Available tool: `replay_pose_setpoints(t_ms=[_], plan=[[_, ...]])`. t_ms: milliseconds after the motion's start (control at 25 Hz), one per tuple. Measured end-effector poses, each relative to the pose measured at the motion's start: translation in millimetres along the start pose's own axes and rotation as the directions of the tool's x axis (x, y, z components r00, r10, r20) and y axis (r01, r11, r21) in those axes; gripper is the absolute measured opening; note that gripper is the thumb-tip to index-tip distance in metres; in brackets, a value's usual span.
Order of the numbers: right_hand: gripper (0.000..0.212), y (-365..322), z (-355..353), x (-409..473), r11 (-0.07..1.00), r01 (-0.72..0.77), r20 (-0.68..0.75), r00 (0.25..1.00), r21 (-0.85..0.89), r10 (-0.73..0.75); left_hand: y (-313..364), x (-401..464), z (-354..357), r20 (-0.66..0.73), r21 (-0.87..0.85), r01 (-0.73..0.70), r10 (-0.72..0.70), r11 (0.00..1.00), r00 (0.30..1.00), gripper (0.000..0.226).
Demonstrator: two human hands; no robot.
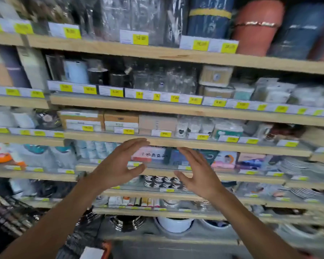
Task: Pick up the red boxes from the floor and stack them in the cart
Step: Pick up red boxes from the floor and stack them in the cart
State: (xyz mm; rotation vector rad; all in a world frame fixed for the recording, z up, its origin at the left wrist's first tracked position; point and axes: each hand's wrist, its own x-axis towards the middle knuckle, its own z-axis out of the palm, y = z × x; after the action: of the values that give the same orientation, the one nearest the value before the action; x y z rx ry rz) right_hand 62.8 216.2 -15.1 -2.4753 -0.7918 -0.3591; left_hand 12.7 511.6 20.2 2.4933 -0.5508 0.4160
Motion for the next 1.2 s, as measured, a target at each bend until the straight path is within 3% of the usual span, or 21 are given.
replay_pose_setpoints(t_ms=[280,560,800,1200], plan=[[0.071,153,-121,-125,0.967,-0.235,-0.133,0.966,-0.099,0.221,147,131,170,0.184,-0.113,-0.267,0.284,0.957,0.941,0.064],[0.071,294,-225,-291,0.813,-0.516,-0.256,0.853,-0.271,0.456,299,219,356,0.336,-0.136,-0.530,0.542,0.837,0.770,0.066],[0.072,359,-267,-383,0.604,-0.730,-0.308,0.683,-0.319,0.663,384,274,472,0.421,-0.186,-0.651,0.659,0.736,0.624,0.071],[0.073,450,-280,-439,0.298,-0.884,-0.269,0.404,-0.361,0.874,444,345,638,0.492,-0.395,-0.684,0.770,0.614,0.407,0.084]])
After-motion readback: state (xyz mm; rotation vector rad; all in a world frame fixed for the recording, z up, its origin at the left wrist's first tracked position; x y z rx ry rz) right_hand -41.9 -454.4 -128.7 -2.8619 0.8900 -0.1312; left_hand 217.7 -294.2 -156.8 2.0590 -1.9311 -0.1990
